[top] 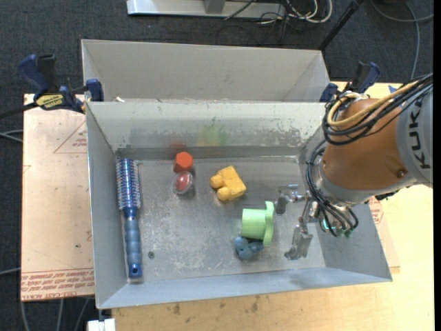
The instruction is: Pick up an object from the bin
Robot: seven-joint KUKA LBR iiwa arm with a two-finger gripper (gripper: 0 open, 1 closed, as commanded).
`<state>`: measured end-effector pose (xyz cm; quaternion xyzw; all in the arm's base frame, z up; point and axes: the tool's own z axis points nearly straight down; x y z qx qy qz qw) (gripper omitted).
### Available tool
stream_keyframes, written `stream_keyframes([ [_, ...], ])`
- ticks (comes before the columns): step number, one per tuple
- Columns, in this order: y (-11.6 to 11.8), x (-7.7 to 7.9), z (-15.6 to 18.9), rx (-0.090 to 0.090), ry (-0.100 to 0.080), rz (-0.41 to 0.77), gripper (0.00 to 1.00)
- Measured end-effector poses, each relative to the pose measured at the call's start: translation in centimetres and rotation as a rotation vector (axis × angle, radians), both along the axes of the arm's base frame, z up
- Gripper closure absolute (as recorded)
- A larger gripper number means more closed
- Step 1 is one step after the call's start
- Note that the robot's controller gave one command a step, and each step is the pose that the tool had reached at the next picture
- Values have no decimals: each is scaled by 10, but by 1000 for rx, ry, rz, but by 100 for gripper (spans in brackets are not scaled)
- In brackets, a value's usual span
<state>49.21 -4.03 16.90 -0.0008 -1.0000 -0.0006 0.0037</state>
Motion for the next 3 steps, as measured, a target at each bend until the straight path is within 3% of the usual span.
stream_keyframes([
  [1,39,23,-103,2,-3,162,0],
  [2,38,24,-99,0,-8,162,100],
  [3,38,22,47,-1,-17,225,100],
])
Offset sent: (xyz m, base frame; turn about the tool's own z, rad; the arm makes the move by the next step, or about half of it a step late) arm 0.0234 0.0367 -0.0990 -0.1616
